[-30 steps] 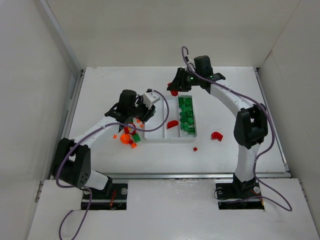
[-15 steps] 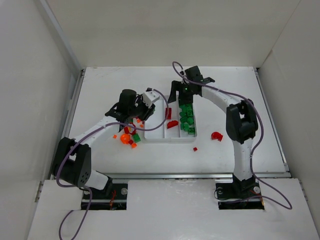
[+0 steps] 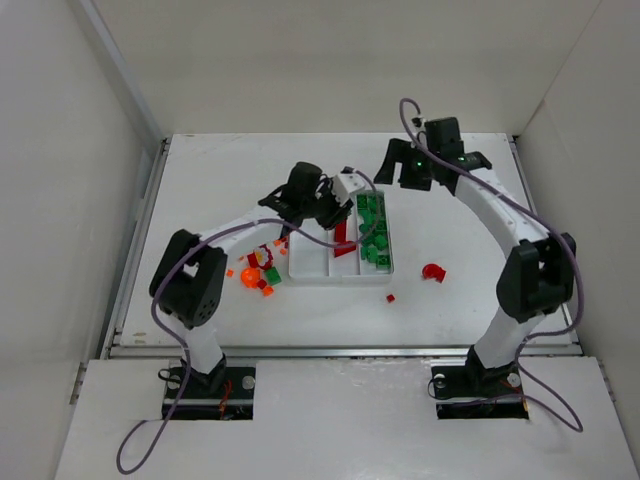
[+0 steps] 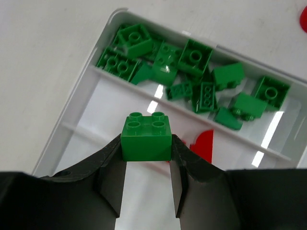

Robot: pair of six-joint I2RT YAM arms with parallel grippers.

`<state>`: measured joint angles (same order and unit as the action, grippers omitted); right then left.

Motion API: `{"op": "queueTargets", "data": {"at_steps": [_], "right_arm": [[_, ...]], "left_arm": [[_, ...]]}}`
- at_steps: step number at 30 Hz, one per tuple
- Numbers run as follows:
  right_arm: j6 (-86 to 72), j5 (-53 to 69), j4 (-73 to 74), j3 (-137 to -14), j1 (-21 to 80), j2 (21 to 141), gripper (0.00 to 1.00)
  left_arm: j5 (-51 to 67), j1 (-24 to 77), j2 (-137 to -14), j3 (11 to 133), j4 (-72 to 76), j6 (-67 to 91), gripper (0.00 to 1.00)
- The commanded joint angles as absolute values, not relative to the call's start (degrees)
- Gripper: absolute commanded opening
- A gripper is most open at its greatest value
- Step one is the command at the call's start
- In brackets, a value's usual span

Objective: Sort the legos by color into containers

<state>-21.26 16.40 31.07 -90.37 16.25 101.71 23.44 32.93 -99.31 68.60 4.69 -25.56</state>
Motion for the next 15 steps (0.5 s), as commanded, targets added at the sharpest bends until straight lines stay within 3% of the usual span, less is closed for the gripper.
{"op": "queueTargets", "data": {"at_steps": [1, 3, 6, 15], "right_arm": [[-19.52, 11.69, 30.50, -86.58, 15.39, 95.46, 0.86], [-18.99, 9.76, 31.81, -84.56, 14.86, 92.92, 0.86], [-18.46, 7.39, 32.43, -83.24, 14.33, 90.89, 0.88], [-11.96, 5.36, 39.11, -87.10, 11.78, 91.58, 0.90]], "left_arm": [[24.96, 36.29, -103.70, 76.26, 3.87, -24.71, 0.00], [24.96, 38.39, -107.39, 78.21, 5.52, -24.17, 0.02], [24.96, 39.72, -111.25, 80.94, 8.95, -22.86, 0.12], [24.43, 42.01, -121.98, 93.06, 7.04, -17.76, 0.20]]}}
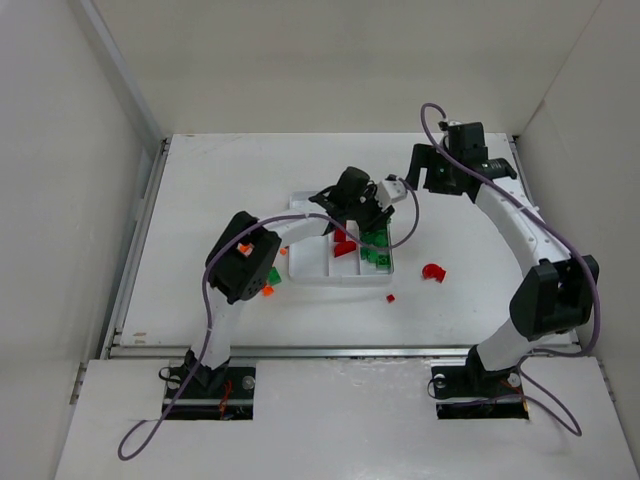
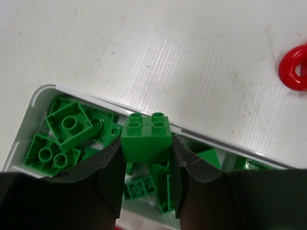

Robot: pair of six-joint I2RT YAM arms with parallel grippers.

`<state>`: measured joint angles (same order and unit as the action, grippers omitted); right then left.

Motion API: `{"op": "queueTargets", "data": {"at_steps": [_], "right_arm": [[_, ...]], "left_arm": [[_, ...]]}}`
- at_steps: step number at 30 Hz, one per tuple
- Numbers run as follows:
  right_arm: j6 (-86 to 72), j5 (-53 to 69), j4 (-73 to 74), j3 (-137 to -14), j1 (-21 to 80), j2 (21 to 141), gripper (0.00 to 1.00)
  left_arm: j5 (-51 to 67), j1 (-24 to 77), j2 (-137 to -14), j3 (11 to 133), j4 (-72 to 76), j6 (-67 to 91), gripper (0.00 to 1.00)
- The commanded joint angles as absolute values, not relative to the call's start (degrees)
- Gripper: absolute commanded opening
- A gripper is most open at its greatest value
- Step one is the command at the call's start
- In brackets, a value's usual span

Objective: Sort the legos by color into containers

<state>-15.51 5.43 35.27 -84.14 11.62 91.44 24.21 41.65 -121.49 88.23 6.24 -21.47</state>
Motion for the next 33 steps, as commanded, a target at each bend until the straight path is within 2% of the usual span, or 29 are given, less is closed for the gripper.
{"op": "queueTargets", "data": {"at_steps": [1, 4, 5, 7, 9, 10, 12, 13, 15, 18, 24, 25, 30, 33], "right_arm": [[-11.95, 5.36, 39.63, -87.71, 10.91, 91.58, 0.90], [-9.76, 5.36, 39.64, -87.71, 9.50, 91.58, 0.90], [-9.23, 4.49, 40.16, -88.32, 9.49, 91.58, 0.90], [-7.92, 4.48, 40.78, -89.12, 9.49, 91.58, 0.90], [-7.91, 4.48, 41.40, -89.82, 9.49, 91.58, 0.90], [-7.39, 4.48, 41.40, -89.82, 9.49, 91.58, 0.90], [-7.38, 4.48, 40.79, -89.82, 9.49, 91.06, 0.90], [-7.38, 4.48, 40.78, -89.82, 9.49, 91.05, 0.90], [-7.38, 4.48, 40.09, -89.13, 9.49, 90.45, 0.90], [-7.38, 6.49, 38.94, -87.90, 9.49, 90.44, 0.92], [-7.90, 3.35, 41.13, -87.01, 9.49, 98.69, 0.94], [-7.91, 2.64, 41.13, -86.32, 9.49, 99.40, 0.94], [-12.12, 4.39, 39.73, -82.97, 1.94, 103.70, 0.94], [-12.13, 3.61, 39.20, -82.97, 1.32, 105.46, 0.94]], "left_arm": [[24.43, 42.01, -123.30, 93.69, 6.51, -17.75, 0.22], [23.12, 42.01, -124.36, 95.44, 3.61, -16.96, 0.32], [22.51, 42.01, -124.37, 95.45, 2.99, -16.96, 0.49], [22.50, 42.01, -123.75, 93.80, 2.99, -19.15, 0.57], [22.50, 42.01, -121.56, 92.47, 2.99, -20.39, 0.57], [23.02, 42.01, -121.03, 91.85, 2.99, -21.00, 0.54], [23.03, 42.01, -119.10, 89.83, 3.60, -21.01, 0.43], [23.03, 41.49, -118.57, 88.95, 5.00, -21.01, 0.34], [23.03, 40.88, -117.96, 87.28, 5.54, -21.01, 0.25], [23.03, 40.87, -117.34, 86.66, 4.92, -21.01, 0.22], [23.03, 40.35, -112.51, 86.04, 5.45, -19.26, 0.38], [23.03, 40.34, -111.72, 86.04, 5.45, -18.55, 0.44], [23.64, 38.67, -106.97, 84.91, 3.61, -14.95, 0.62], [22.42, 38.06, -104.34, 82.80, 3.08, -14.41, 0.64]]}}
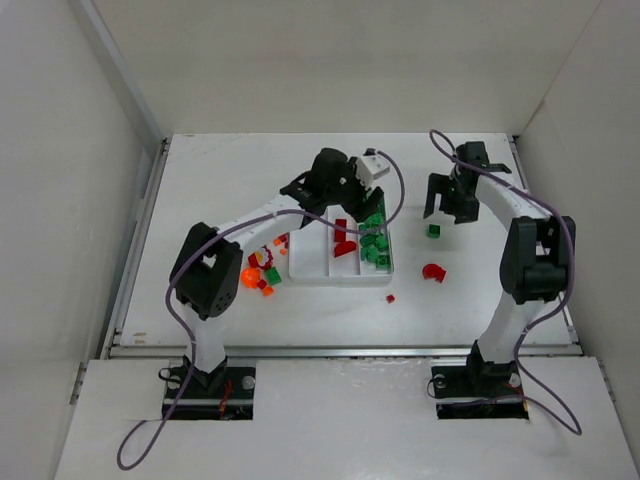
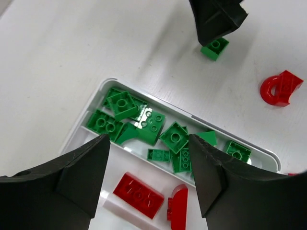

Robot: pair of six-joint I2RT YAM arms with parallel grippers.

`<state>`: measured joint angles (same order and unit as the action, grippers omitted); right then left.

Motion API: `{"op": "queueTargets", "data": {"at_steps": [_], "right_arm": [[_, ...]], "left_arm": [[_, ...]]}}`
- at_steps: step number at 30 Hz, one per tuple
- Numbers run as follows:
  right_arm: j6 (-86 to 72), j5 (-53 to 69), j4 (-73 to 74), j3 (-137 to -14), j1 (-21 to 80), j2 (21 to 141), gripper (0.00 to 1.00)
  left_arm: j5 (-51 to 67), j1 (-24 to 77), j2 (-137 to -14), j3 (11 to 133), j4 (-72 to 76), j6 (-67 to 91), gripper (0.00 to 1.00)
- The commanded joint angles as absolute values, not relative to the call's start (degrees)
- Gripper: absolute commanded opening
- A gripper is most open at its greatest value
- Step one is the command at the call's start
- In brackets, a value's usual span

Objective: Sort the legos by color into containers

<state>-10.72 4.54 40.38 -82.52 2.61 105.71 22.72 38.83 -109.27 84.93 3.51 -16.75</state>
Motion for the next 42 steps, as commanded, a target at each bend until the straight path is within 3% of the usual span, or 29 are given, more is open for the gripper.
{"op": "queueTargets", "data": {"at_steps": [1, 12, 16, 19, 23, 24, 27, 36, 42], "right_arm": [[-12.13, 3.60, 39.20, -82.45, 1.32, 106.60, 0.94], [-12.65, 3.35, 36.39, -78.66, 2.89, 109.95, 0.85], [-13.18, 0.45, 36.39, -78.66, 2.90, 111.09, 0.76], [-13.18, -1.05, 35.25, -78.66, 2.90, 111.62, 0.63], [-13.18, -1.66, 34.72, -78.66, 3.43, 112.68, 0.29], [-13.18, -1.67, 34.11, -78.66, 4.12, 112.68, 0.15], [-13.18, -2.28, 33.49, -78.66, 5.27, 111.98, 0.00], [-13.88, -9.41, 32.61, -80.24, 23.72, 99.50, 0.00], [-14.50, -4.05, 32.68, -85.06, 26.71, 104.93, 0.02]], "left_arm": [[22.41, 37.53, -103.63, 82.10, 3.08, -13.89, 0.64], [14.25, 34.19, -95.02, 71.56, 1.93, -15.47, 0.64], [11.87, 33.66, -92.03, 68.39, 2.46, -15.99, 0.64], [11.87, 32.52, -89.30, 65.67, 2.46, -16.00, 0.65], [11.34, 30.24, -85.44, 61.63, 2.46, -16.00, 0.65], [11.34, 29.71, -83.60, 60.74, 2.46, -16.00, 0.65], [10.82, 27.52, -80.61, 57.06, 1.85, -16.61, 0.65], [6.33, 23.73, -71.37, 44.57, 5.97, -12.31, 0.65], [5.27, 23.73, -68.04, 39.81, 7.11, -10.72, 0.65]]}}
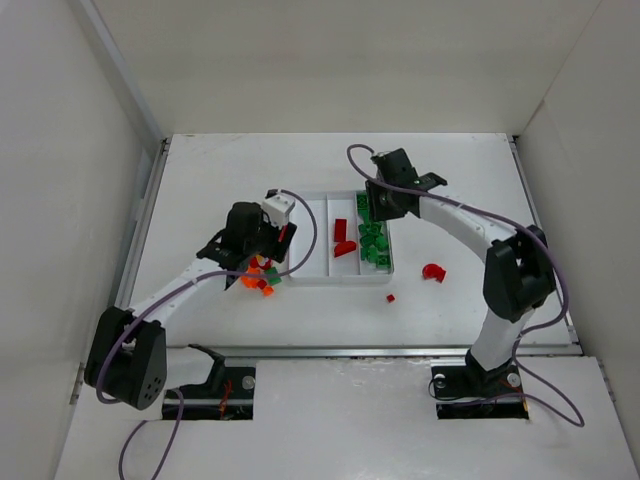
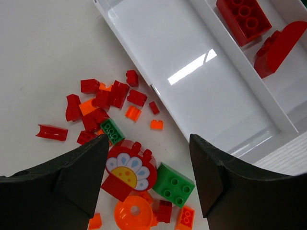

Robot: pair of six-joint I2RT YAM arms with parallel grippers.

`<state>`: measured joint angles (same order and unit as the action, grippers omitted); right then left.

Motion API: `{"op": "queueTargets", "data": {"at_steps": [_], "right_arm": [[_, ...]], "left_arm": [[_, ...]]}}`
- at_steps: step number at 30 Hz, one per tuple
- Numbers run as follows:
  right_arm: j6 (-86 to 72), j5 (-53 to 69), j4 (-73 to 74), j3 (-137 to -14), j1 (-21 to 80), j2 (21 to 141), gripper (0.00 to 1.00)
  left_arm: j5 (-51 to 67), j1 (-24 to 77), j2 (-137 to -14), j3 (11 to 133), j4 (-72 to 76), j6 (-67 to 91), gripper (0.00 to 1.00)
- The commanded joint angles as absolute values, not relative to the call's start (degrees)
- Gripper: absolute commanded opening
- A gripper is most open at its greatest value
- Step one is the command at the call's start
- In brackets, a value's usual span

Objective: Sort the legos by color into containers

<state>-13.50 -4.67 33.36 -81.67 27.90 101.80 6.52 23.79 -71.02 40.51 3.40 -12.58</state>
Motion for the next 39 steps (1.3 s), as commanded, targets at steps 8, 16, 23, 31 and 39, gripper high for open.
{"op": "queueTargets", "data": {"at_steps": [8, 16, 23, 31, 39], "right_arm": [[-12.39, -3.52, 36.21, -94.56, 26.72, 111.97, 0.66], [-15.36, -4.21, 40.34, -94.32, 26.72, 104.25, 0.79], [-22.67, -2.38, 42.01, -72.01, 17.06, 91.85, 0.81], [-25.57, -2.54, 42.02, -59.16, 12.22, 88.42, 0.85], [-25.58, -2.55, 39.20, -56.34, 10.46, 91.22, 0.84]], "left_arm": [[2.99, 23.73, -63.98, 36.65, 8.17, -10.72, 0.66], [2.90, 23.73, -61.88, 33.49, 9.84, -8.96, 0.67], [3.43, 23.73, -61.35, 31.73, 12.39, -7.65, 0.69], [3.43, 23.73, -60.82, 31.20, 12.92, -7.65, 0.70], [4.57, 23.73, -60.29, 30.15, 13.97, -6.50, 0.71]]}}
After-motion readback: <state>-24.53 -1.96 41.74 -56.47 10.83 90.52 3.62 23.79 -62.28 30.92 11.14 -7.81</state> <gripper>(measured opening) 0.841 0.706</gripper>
